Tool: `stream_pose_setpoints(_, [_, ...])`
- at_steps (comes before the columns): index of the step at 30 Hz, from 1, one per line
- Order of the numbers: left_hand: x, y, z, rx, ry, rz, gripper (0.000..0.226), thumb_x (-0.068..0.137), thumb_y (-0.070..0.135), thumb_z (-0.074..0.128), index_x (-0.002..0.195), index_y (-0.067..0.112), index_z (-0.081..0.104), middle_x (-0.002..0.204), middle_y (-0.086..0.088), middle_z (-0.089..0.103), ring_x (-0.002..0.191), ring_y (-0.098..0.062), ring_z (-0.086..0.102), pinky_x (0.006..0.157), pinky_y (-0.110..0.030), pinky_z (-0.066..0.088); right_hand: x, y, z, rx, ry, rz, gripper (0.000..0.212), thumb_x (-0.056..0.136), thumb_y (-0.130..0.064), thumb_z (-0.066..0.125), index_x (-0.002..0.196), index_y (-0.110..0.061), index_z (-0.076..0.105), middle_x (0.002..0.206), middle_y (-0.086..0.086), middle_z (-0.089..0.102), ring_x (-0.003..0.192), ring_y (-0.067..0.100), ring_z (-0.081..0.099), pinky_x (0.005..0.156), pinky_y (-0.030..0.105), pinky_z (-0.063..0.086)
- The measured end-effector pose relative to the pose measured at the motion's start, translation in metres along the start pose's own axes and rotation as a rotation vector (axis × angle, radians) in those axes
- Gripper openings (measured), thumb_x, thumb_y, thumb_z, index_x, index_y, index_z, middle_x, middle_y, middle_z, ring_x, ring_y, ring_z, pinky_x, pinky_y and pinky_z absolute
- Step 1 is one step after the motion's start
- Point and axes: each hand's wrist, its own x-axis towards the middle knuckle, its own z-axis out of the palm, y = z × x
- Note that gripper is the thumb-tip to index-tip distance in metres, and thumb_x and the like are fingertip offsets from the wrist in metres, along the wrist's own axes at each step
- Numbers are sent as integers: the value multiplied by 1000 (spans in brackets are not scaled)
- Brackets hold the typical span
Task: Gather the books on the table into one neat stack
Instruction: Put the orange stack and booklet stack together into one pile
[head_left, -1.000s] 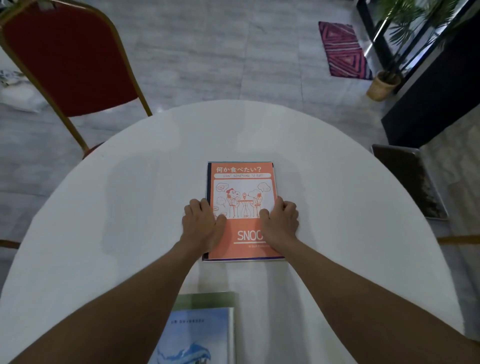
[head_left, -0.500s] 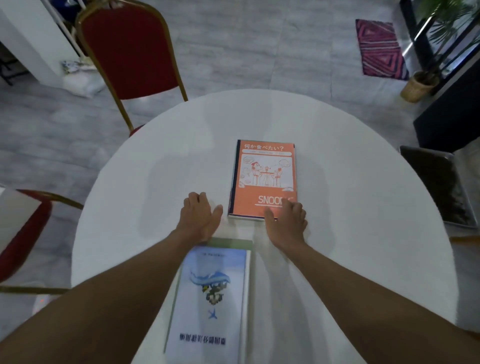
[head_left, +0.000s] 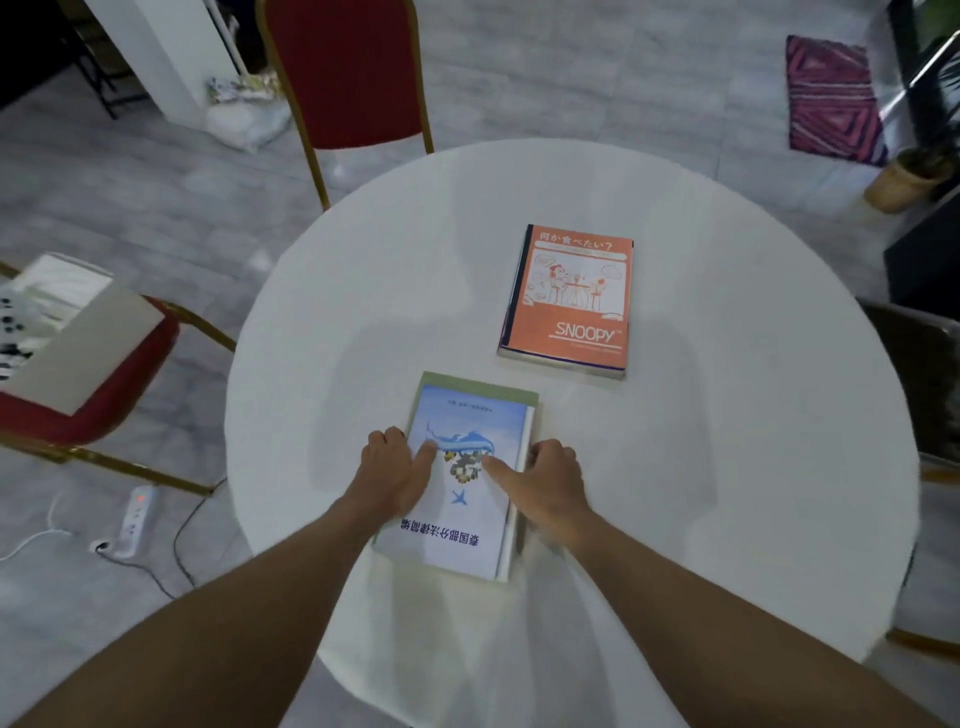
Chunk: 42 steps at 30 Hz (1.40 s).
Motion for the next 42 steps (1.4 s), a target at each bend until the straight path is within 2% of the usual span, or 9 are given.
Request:
stream_pose_setpoints(7, [-1,5,7,-120,-30,-168,57,98,42,43,136,0,38,137,-24,40,129,-38,37,107,-44,31,-5,-17,11,116,-68,143,84,76,-49,79,137,-5,43,138,12,45,135,30,42,100,38,43])
stream_pose_setpoints(10, [-2,4,4,-217,-25,-162,54,96,39,46,135,3,38,135,-21,38,127,-37,38,105,-44,33,-7,-17,13,186,-51,123,84,79,-43,80,140,-4,38,141,12,40,135,30,41,99,36,42])
stream_pose_setpoints(15, [3,19,-13,-323,21,-91,44,94,36,48,125,5,41,127,-15,39,118,-31,43,103,-43,38,-5,-24,1,379,-48,58,86,84,-36,78,147,-9,27,144,7,32,125,27,51,101,35,45])
stream_pose_setpoints(19, [21,47,-29,-322,67,-8,44,95,37,47,124,4,43,125,-14,41,117,-27,42,103,-39,38,9,-37,-22,476,23,-7,79,83,-34,80,143,-13,33,138,6,36,122,26,54,105,42,48])
stream_pose_setpoints(23, [47,83,-40,-292,82,75,48,96,39,46,127,2,43,128,-17,40,120,-29,40,103,-38,35,32,-49,-49,499,88,-20,77,86,-38,76,144,-12,33,145,7,33,124,29,56,107,46,47])
stream_pose_setpoints(28, [91,133,-42,-238,9,122,53,97,39,45,133,1,40,134,-19,36,125,-34,41,107,-43,37,76,-59,-85,513,161,8,78,89,-34,70,150,-6,30,154,12,28,142,30,40,116,45,37])
stream_pose_setpoints(36, [164,197,-25,-176,-20,162,49,99,31,39,132,-5,39,132,-23,37,124,-35,40,101,-37,36,154,-73,-139,483,231,46,71,81,-29,66,146,-9,46,145,12,48,133,34,52,108,48,48])
stream_pose_setpoints(39, [187,211,-19,-149,-22,172,51,101,31,37,134,-8,38,134,-26,36,125,-37,40,103,-38,34,181,-77,-152,453,233,59,68,79,-31,68,141,-9,51,141,12,54,132,34,52,106,48,49])
stream_pose_setpoints(42, [204,217,-9,-117,-41,180,51,102,32,35,134,-7,38,135,-26,36,125,-36,39,104,-39,34,202,-74,-154,401,249,58,67,83,-33,67,142,-8,49,142,12,50,136,33,44,109,47,46])
